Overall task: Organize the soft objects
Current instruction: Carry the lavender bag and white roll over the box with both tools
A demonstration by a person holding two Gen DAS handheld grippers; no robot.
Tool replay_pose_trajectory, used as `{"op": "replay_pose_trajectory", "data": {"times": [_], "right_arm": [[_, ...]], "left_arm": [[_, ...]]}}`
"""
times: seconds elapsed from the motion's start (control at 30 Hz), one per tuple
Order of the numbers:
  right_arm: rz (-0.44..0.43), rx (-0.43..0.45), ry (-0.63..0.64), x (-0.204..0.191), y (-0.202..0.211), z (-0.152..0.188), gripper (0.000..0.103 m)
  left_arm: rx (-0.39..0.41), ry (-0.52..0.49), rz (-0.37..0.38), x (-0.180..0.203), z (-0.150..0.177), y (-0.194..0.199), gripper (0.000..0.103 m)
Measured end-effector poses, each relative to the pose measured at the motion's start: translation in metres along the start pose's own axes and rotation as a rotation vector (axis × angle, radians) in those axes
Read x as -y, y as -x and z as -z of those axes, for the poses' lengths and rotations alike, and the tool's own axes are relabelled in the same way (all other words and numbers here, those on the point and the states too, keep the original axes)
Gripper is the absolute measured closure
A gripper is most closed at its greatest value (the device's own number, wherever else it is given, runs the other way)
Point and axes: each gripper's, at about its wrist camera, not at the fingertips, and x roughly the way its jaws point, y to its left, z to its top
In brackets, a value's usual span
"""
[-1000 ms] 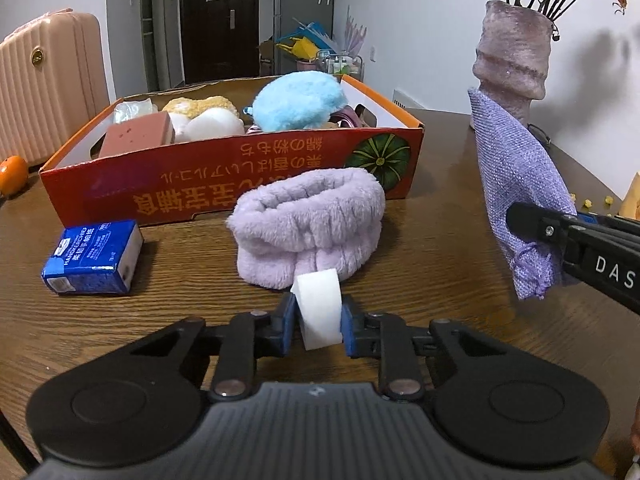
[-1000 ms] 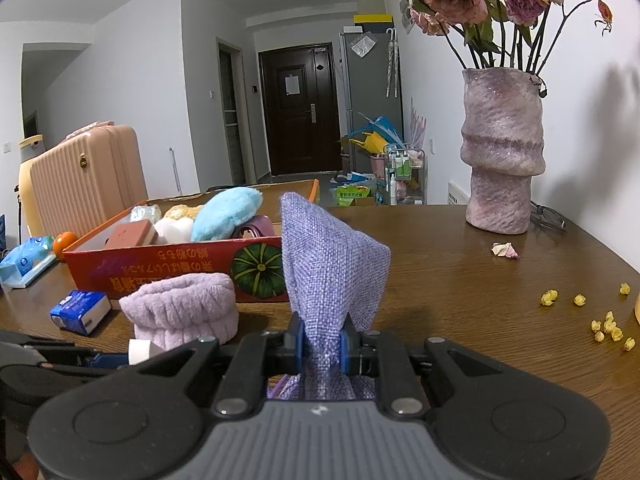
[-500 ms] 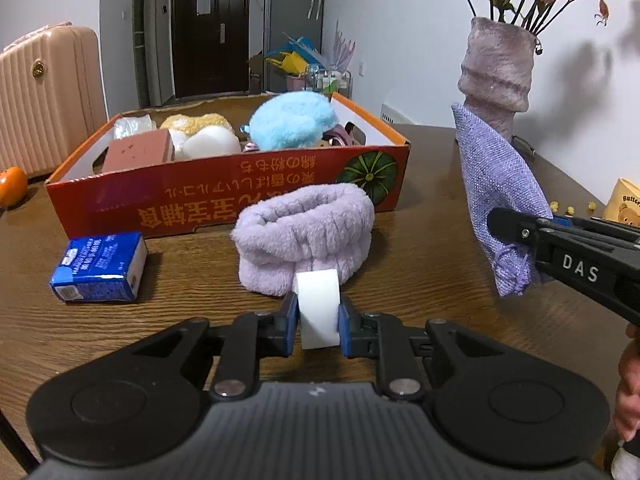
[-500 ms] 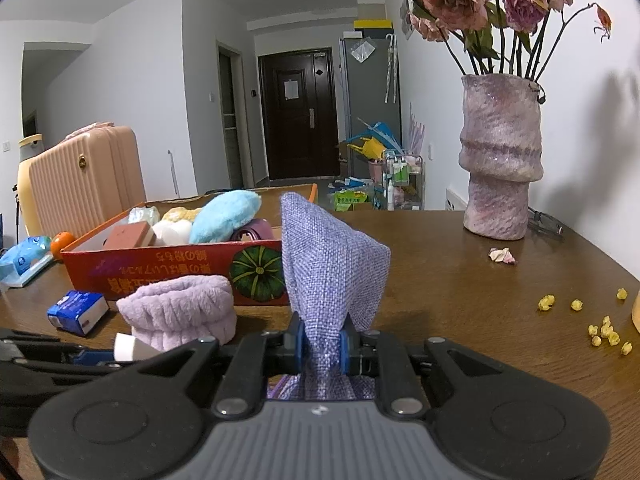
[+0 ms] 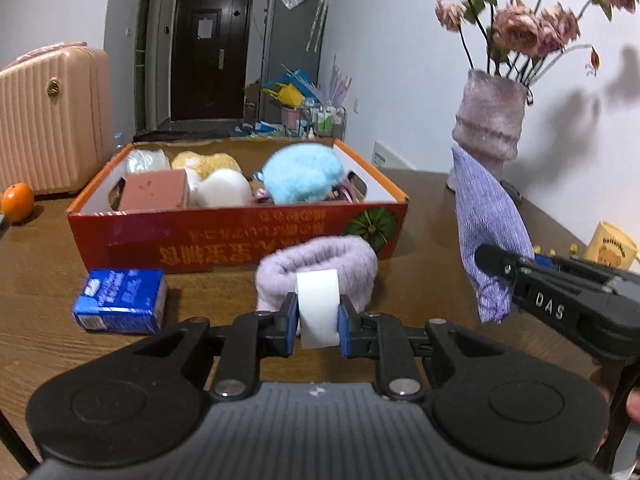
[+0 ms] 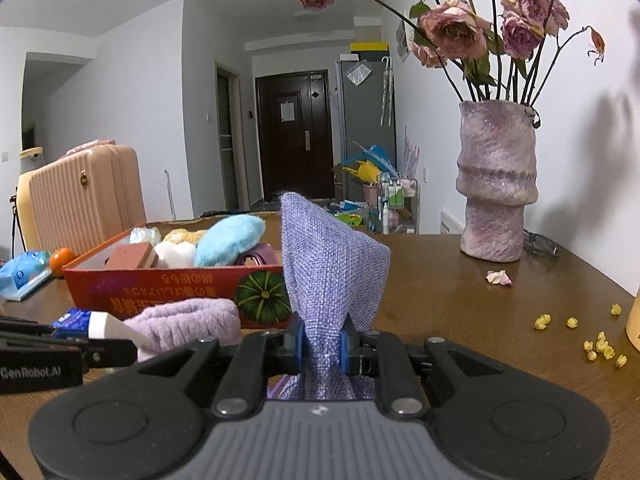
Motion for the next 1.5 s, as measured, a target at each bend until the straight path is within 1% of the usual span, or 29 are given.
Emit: {"op": "replay_pose_trajectory", "data": {"times": [0.23, 0.6, 1.0, 1.2, 1.5], "right_arm": [[-0.004, 0.036, 0.019, -0.019, -0.003, -0.005, 0.087], [-0.040, 0.098, 0.053, -0.059, -0.017, -0.022, 0.087], [-0.131, 0.125, 0.073, -0.098, -0.055, -0.050, 0.087], [-0.167, 0.119, 0.085, -0.111, -0.078, -0.061, 0.087], [-0.200, 0.090, 0.096, -0.117, -0.109, -0.074, 0.087]], "left_arm": [[0.049, 0.036, -0.017, -0.016, -0.013, 0.006, 0.083], [0.109, 0.086, -0.038, -0.045, -0.037, 0.003, 0.082], [0.157, 0.127, -0.067, -0.075, -0.063, -0.017, 0.082], [0.168, 0.135, -0.077, -0.086, -0.075, -0.033, 0.082], [0.182, 0.141, -0.107, -0.097, -0.092, -0.059, 0.082]]}}
